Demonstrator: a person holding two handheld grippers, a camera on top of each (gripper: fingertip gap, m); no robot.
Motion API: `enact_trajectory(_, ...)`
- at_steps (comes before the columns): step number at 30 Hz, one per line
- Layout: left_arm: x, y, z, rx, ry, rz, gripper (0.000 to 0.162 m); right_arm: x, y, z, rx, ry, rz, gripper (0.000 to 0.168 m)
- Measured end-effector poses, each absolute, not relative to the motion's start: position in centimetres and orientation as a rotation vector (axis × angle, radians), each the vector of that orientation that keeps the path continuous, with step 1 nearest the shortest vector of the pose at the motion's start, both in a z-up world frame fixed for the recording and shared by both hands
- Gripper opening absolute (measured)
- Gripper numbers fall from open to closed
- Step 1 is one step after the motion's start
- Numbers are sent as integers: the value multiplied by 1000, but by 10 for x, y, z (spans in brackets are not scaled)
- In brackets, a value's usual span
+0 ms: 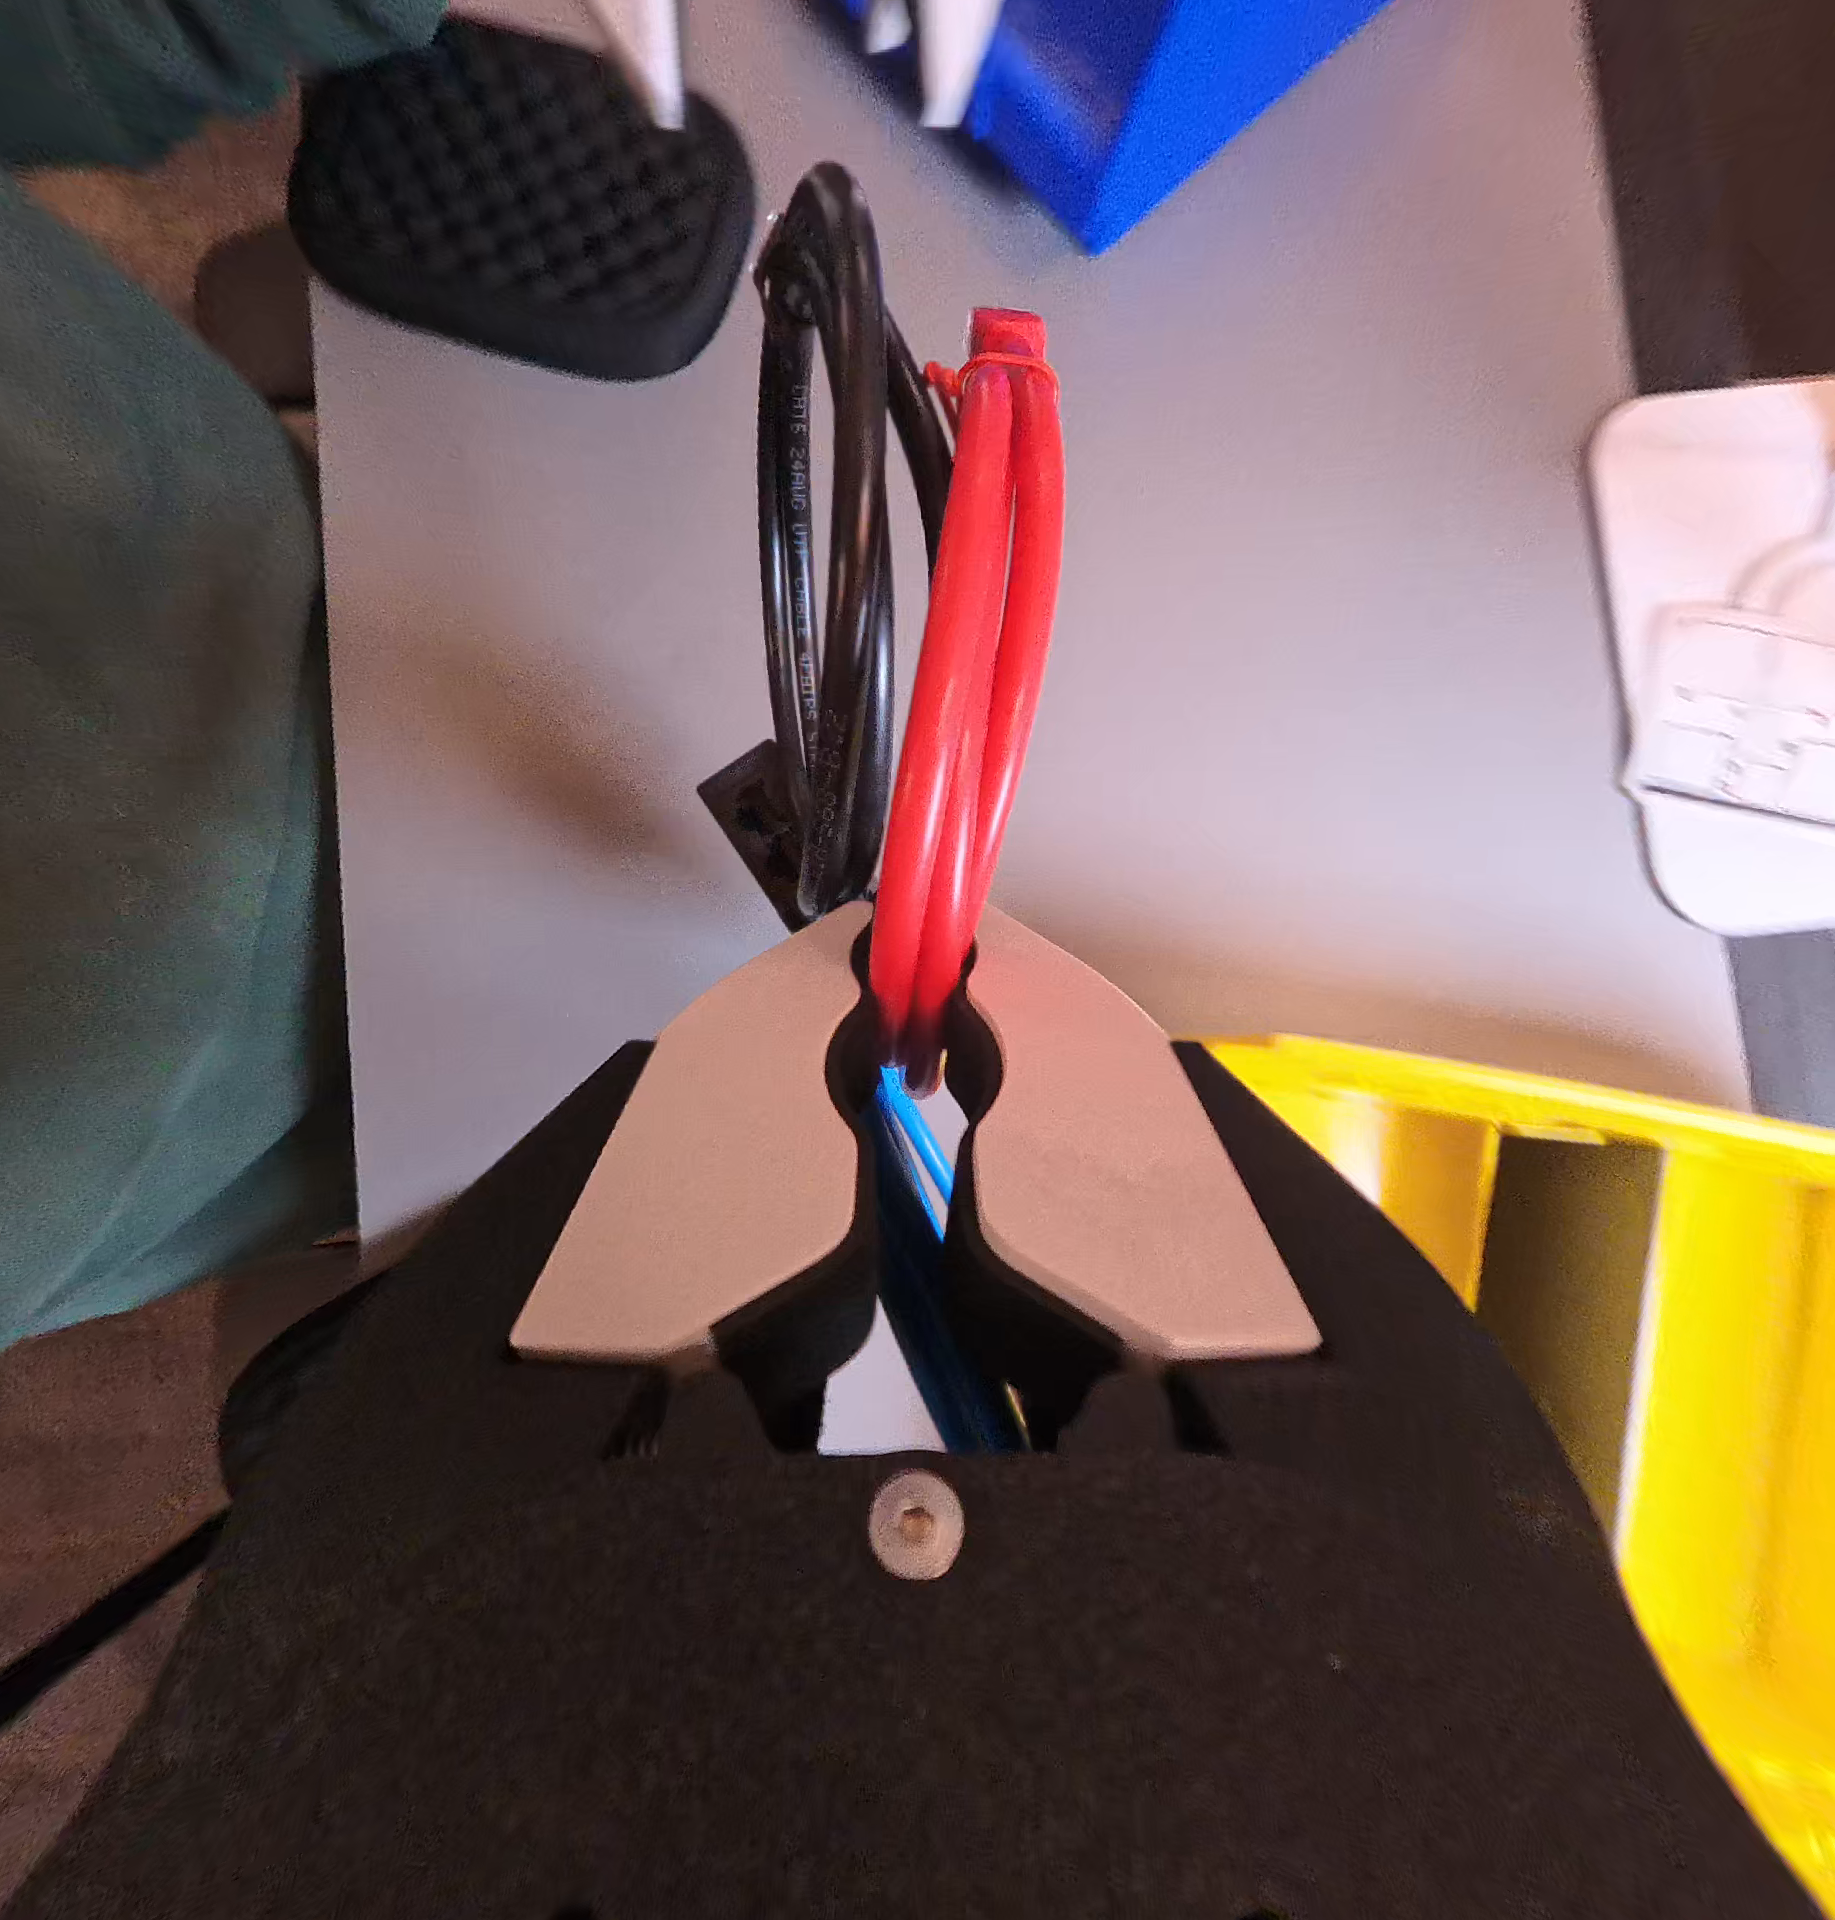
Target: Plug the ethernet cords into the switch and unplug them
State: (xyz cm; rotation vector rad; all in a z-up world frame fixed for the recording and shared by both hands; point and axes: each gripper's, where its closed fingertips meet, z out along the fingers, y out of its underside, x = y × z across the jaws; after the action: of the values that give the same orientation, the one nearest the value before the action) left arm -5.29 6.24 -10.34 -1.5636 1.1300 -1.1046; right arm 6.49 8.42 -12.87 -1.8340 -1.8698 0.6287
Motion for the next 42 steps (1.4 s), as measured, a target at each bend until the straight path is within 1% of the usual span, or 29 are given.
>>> enact_trajectory(3,-73,63,-121,-1622,1014,-1158,33,95,132,-91,-1924,-1695,529,8)
enact_trajectory(6,-81,61,-164,-1736,1018,-1120,32,140,208,-63,-2004,-1503,215,8)
enact_trajectory(8,-80,59,-184,-1760,1004,-1131,30,170,260,-57,-2045,-1407,-9,7)
enact_trajectory(10,-77,60,-197,-1762,958,-1187,30,195,303,-64,-2077,-1384,-188,7)
enact_trajectory(12,-77,61,-210,-1790,926,-1247,28,210,331,-85,-2165,-1390,-216,8)
enact_trajectory(17,-88,65,-207,-1713,897,-1211,18,208,353,-137,-2418,-1429,143,8)
enact_trajectory(20,-93,73,-201,-1663,878,-1143,19,221,371,-164,-2563,-1348,224,11)
enact_trajectory(22,-96,77,-198,-1630,880,-1076,14,230,395,-174,-2533,-1289,177,13)
enact_trajectory(24,-98,80,-199,-1625,868,-1047,10,233,411,-182,-2477,-1262,133,23)
enact_trajectory(26,-100,82,-201,-1619,868,-1018,0,240,428,-190,-2395,-1246,-4,34)
enact_trajectory(28,-100,84,-200,-1587,867,-981,0,246,442,-189,-2292,-1207,-149,45)
enact_trajectory(30,-98,83,-200,-1579,878,-960,0,242,445,-174,-2153,-1157,-191,51)
enact_trajectory(33,-98,83,-200,-1589,880,-911,0,219,423,-135,-1955,-1046,-56,59)
enact_trajectory(37,-108,85,-184,-1589,781,-898,0,193,355,-87,-1702,-926,157,59)
enact_trajectory(39,-118,87,-174,-1570,740,-873,0,184,315,-82,-1627,-877,234,59)
enact_trajectory(42,-139,92,-163,-1559,719,-733,0,172,254,-93,-1568,-812,327,62)
